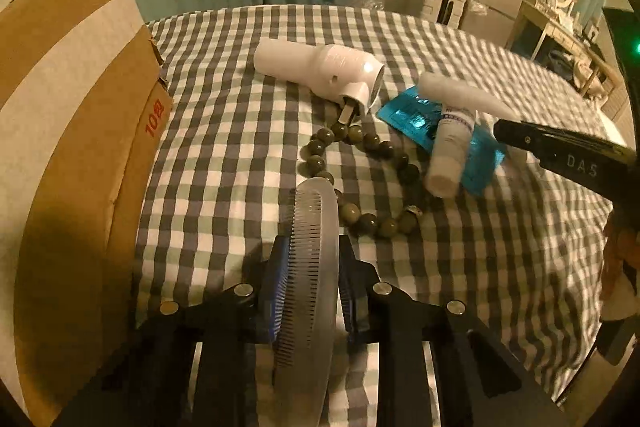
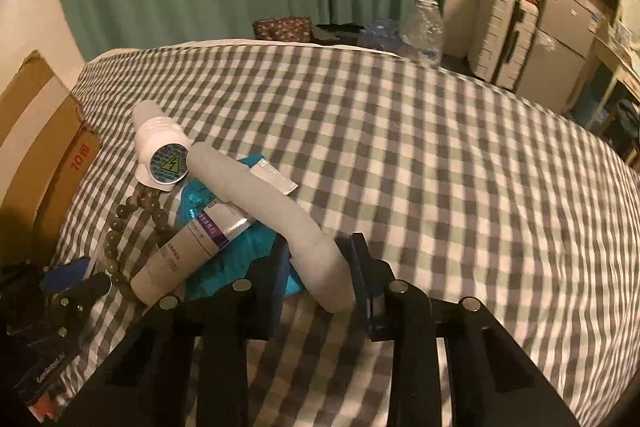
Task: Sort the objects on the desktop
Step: 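Grasp the clear comb with the left tool while the right tool grasps the grey foam tube, then carry the comb and foam tube over the cardboard box with both tools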
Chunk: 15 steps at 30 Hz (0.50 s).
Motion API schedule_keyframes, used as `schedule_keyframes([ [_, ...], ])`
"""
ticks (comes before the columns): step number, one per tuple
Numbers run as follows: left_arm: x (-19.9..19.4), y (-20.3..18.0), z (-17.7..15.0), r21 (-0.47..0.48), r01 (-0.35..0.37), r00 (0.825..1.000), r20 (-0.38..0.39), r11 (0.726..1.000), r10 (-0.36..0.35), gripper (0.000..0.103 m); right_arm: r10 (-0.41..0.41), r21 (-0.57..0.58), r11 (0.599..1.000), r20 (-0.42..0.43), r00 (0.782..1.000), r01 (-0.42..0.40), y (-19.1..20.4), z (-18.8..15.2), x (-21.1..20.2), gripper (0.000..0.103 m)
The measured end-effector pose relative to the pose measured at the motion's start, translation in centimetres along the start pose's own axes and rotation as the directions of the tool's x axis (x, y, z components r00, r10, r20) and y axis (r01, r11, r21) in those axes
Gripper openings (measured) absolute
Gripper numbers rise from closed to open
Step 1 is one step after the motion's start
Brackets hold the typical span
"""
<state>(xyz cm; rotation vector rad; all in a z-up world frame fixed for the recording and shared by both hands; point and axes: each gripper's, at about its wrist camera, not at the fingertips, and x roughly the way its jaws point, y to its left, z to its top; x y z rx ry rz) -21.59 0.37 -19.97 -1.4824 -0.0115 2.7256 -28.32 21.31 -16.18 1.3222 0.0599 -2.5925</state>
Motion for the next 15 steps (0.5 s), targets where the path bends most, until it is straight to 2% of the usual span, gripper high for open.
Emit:
schedule_keyframes([
  [5, -2.8, 0.4, 0.0, -0.019, 0.027, 0.997, 0.079, 0.999, -0.026, 0.023, -0.036, -0.018, 0.999, 0.020, 0.999, 0.037, 0.7, -1.2, -2.7, 0.023],
  [11, -5.5, 0.0, -0.1, -0.010, 0.046, 0.992, 0.120, 0.999, -0.044, 0.023, -0.058, -0.024, 0.998, 0.078, 0.995, 0.060, 0.9, -1.6, -6.9, 0.020],
  [15, -8.3, -0.3, -0.3, 0.012, 0.050, 0.985, 0.164, 0.999, -0.051, 0.023, -0.041, 0.028, 0.999, 0.112, 0.993, 0.039, 0.4, -2.6, -10.1, 0.019],
])
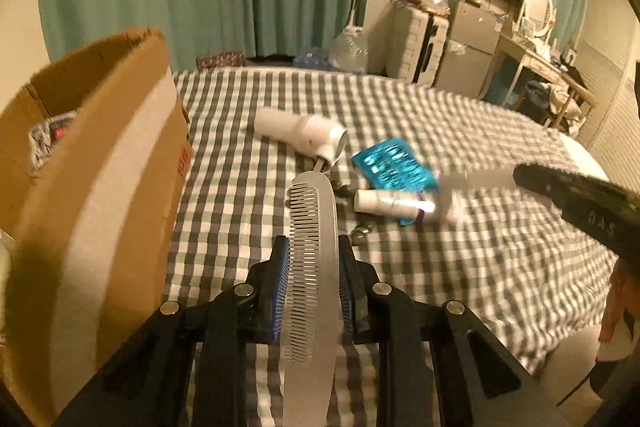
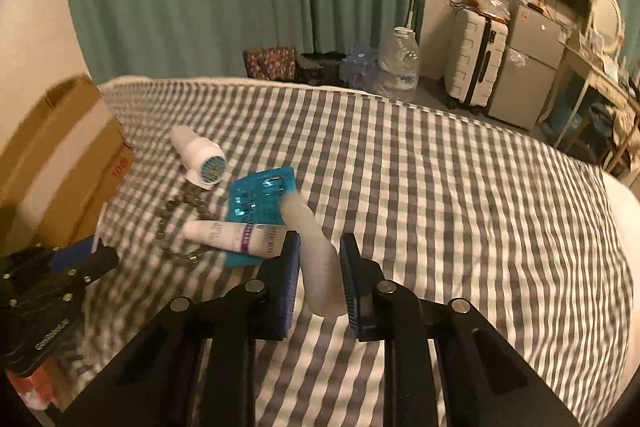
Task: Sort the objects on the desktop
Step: 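Carry the comb and foam tube over the cardboard box with both tools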
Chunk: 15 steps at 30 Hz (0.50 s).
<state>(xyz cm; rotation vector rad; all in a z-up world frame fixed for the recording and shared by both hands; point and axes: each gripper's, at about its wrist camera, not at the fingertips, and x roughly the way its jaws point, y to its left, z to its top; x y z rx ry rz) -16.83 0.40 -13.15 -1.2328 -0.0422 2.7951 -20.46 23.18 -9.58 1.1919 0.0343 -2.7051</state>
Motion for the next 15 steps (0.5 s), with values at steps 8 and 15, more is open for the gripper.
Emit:
schedule_keyframes([
  [8, -4.9, -0.6, 1.4, 0.012, 0.026, 0.996, 0.084, 1.000, -0.027, 0.023, -0.002, 0.028, 1.000, 0.066, 0.998, 0.001, 0.6, -0.8, -6.7, 0.015],
  [15, -9.3, -0.5, 2.6, 0.010, 0.042, 0.988, 0.146, 0.999, -0.043, 0.023, 0.011, 0.009, 1.000, 0.126, 0.992, -0.012, 2.7, -1.5, -11.8, 0.014],
])
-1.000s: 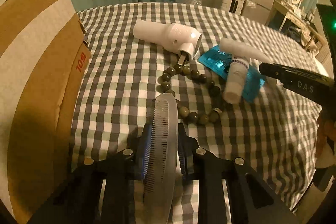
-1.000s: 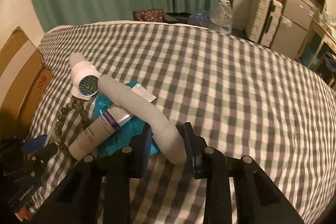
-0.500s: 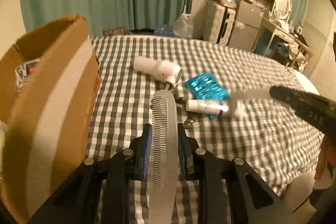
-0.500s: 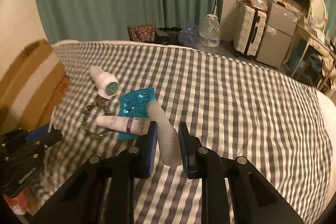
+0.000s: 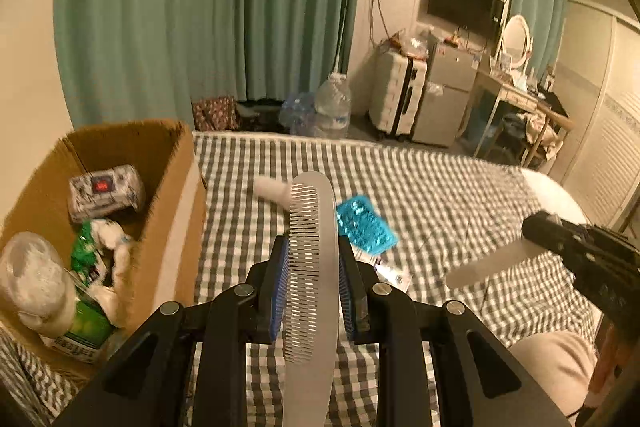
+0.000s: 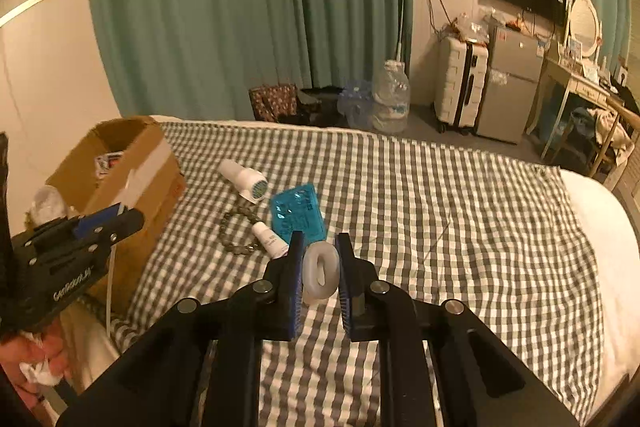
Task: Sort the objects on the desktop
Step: 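Carry the comb and foam tube over the cardboard box with both tools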
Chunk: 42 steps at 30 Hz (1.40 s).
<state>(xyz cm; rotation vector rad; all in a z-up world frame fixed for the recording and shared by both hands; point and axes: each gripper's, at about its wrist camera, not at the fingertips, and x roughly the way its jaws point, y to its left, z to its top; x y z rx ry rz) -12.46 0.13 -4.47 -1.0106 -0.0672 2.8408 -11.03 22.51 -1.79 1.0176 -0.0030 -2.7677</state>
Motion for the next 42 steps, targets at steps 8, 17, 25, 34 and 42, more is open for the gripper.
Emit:
schedule_keyframes([
  [8, -4.8, 0.9, 2.8, -0.014, 0.010, 0.998, 0.057, 1.000, -0.009, 0.023, 0.070, -0.048, 0.997, 0.089, 0.994, -0.066, 3.9, 2.5, -5.8, 0.014],
  [17, -8.0, 6.4, 5.9, -0.062, -0.046, 0.996, 0.075, 0.997, 0.051, 0.023, 0.164, -0.141, 0.979, 0.114, 0.980, -0.147, 10.8, 5.4, -7.0, 0.014],
  [25, -8.2, 13.1, 7.2, -0.125, -0.140, 0.986, 0.069, 0.982, 0.149, 0.023, 0.281, -0.200, 0.944, 0.082, 0.956, -0.261, 17.2, 7.9, -4.1, 0.014],
  [34, -5.4, 18.8, 6.4, -0.180, -0.206, 0.978, -0.015, 0.962, 0.207, 0.023, 0.365, -0.263, 0.900, 0.022, 0.931, -0.347, 23.3, 9.7, 0.2, 0.014],
  [42, -2.6, 21.6, 5.5, -0.206, -0.223, 0.974, -0.081, 0.953, 0.210, 0.023, 0.410, -0.260, 0.874, -0.057, 0.910, -0.410, 25.7, 9.6, 4.7, 0.016],
])
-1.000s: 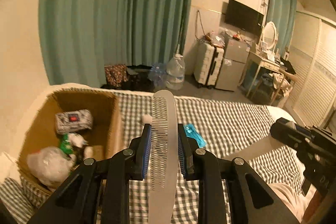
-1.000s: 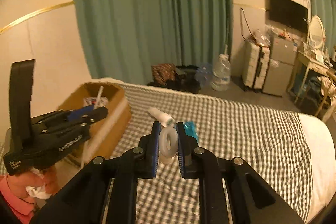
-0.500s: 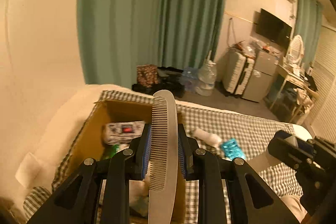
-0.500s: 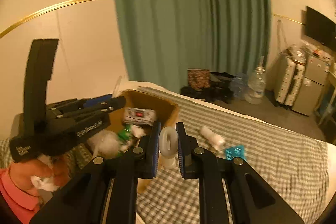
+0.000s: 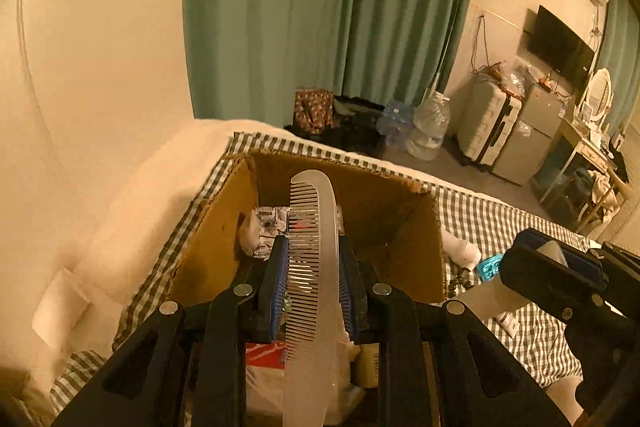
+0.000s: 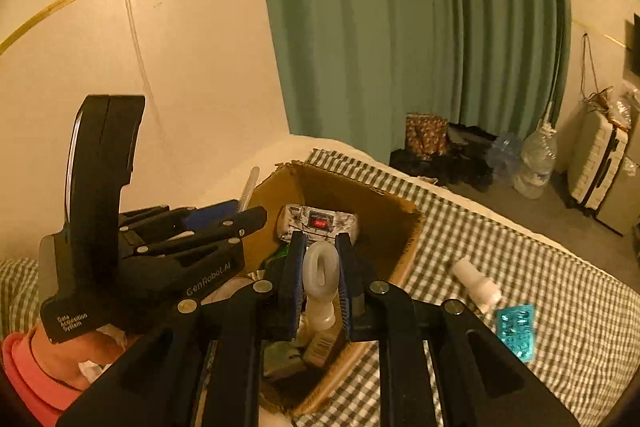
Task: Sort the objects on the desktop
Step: 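Carry the comb and foam tube over the cardboard box with both tools, then open both tools to drop the comb and foam tube into the box, then move both tools back over the bracelet, ointment tube and blister pack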
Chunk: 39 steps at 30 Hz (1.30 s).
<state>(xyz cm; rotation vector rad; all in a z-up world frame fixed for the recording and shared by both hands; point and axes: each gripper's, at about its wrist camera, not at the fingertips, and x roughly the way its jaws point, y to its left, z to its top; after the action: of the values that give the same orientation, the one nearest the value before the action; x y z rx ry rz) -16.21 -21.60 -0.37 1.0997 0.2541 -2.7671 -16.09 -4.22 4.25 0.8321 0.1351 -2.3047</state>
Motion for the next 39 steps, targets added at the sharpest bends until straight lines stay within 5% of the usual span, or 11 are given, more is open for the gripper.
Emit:
schedule_keyframes([
  [2, 0.7, 0.4, 0.0, -0.012, 0.002, 1.000, -0.020, 1.000, -0.002, 0.030, 0.014, -0.022, 1.000, 0.013, 1.000, -0.014, 0.3, 0.1, 0.7, 0.023],
  [3, 1.0, 0.4, 0.0, -0.018, -0.004, 1.000, -0.027, 1.000, 0.003, 0.050, 0.011, -0.028, 1.000, 0.020, 1.000, -0.011, 0.4, 0.3, 0.8, 0.032],
  [4, 1.1, 0.6, 0.0, -0.026, -0.014, 0.999, -0.031, 1.000, 0.013, 0.067, 0.006, -0.027, 1.000, 0.026, 1.000, -0.005, 0.8, 0.8, 1.2, 0.061],
  [5, 1.1, 0.8, 0.0, -0.040, -0.034, 0.999, -0.024, 0.999, 0.033, 0.097, 0.000, -0.019, 1.000, 0.041, 0.999, 0.001, 0.7, 0.9, 1.1, 0.082],
  [6, 1.0, 1.0, 0.0, -0.051, -0.045, 0.999, -0.006, 0.998, 0.044, 0.101, -0.008, -0.009, 1.000, 0.064, 0.998, 0.009, 0.7, 0.9, 0.9, 0.084],
  [9, 0.4, 1.4, 0.0, -0.067, -0.046, 0.999, 0.022, 0.997, 0.048, 0.102, -0.006, 0.022, 1.000, 0.097, 0.995, 0.004, 0.2, 1.1, 0.4, 0.084],
  [19, -2.6, -1.0, -0.5, -0.006, -0.064, 0.997, 0.040, 0.998, 0.064, 0.103, -0.207, 0.077, 0.977, 0.146, 0.967, 0.198, -1.9, 0.3, -4.5, 0.087],
  [29, -6.1, -9.0, -2.0, 0.090, 0.011, 0.996, 0.089, 0.996, -0.019, 0.103, -0.346, 0.112, 0.937, 0.176, 0.922, 0.330, -4.2, -1.6, -12.2, 0.094],
  [39, -4.1, -17.2, -5.7, 0.182, 0.065, 0.997, 0.028, 0.981, -0.071, 0.103, -0.474, 0.167, 0.876, 0.127, 0.871, 0.452, -9.7, -6.7, -16.8, 0.103],
])
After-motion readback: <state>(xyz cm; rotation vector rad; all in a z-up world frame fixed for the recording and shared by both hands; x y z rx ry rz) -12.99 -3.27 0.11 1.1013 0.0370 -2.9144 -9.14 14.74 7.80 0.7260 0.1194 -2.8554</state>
